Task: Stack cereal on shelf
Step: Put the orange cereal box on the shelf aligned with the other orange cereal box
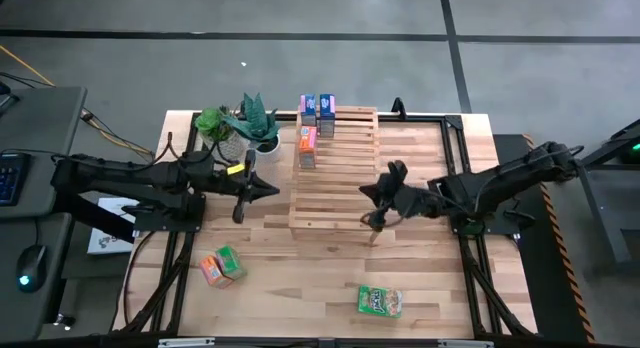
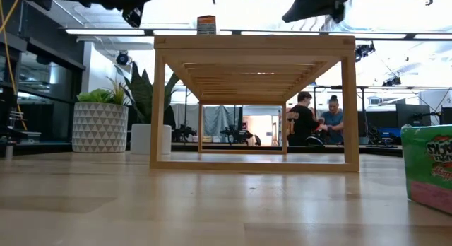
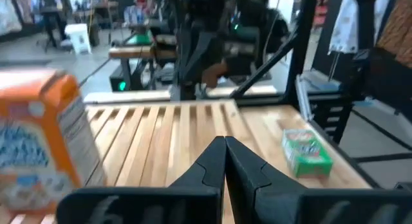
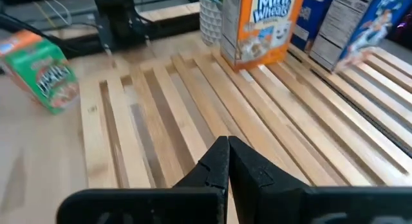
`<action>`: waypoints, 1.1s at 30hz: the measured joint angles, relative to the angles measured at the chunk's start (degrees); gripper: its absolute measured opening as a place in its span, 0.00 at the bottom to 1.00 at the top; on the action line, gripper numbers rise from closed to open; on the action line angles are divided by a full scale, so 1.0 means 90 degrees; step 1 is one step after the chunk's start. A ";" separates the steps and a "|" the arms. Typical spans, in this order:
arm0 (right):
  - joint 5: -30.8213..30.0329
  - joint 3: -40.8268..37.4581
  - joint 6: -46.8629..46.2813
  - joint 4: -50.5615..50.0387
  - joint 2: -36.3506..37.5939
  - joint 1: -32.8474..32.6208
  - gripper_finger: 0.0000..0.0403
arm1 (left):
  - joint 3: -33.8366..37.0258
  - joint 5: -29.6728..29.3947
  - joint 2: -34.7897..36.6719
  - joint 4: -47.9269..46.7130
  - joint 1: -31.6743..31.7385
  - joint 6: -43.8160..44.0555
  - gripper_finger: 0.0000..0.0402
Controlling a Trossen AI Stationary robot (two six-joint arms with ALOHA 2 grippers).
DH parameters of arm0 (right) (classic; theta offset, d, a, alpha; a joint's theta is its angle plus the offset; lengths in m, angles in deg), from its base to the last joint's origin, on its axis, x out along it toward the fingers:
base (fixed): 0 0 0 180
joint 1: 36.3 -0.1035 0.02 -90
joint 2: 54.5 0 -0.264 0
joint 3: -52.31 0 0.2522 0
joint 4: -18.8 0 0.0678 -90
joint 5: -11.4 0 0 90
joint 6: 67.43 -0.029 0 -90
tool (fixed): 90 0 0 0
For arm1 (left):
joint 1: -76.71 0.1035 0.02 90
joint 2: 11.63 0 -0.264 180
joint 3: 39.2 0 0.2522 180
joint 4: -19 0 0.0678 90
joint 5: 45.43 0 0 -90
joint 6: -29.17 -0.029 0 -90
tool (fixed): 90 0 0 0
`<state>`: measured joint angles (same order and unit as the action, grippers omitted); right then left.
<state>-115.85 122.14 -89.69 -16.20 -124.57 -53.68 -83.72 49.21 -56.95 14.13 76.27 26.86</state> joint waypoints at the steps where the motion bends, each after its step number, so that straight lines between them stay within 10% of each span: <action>1: -0.0135 0.0000 -0.0023 -0.0060 0.0000 -0.0087 0.00 | 0.0000 -0.0019 0.0000 0.0107 -0.0072 -0.0034 0.00; 9: -0.0512 -0.0002 -0.0185 -0.0157 0.0000 -0.0377 0.00 | -0.0111 -0.0028 -0.0110 0.0238 -0.0687 -0.0095 0.08; 20: -0.0802 -0.0002 -0.0454 -0.0136 -0.0002 -0.0360 0.00 | -0.1307 0.0017 -0.0867 -0.1137 -0.2119 -0.0318 0.52; 33: -0.0887 -0.0002 -0.0549 -0.0110 -0.0002 -0.0360 0.00 | -0.3652 -0.1392 -0.2605 -0.6150 -0.4810 0.2906 0.70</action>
<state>-123.83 122.12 -94.63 -17.19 -124.59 -56.92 -116.59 36.68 -80.39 -41.22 32.98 53.02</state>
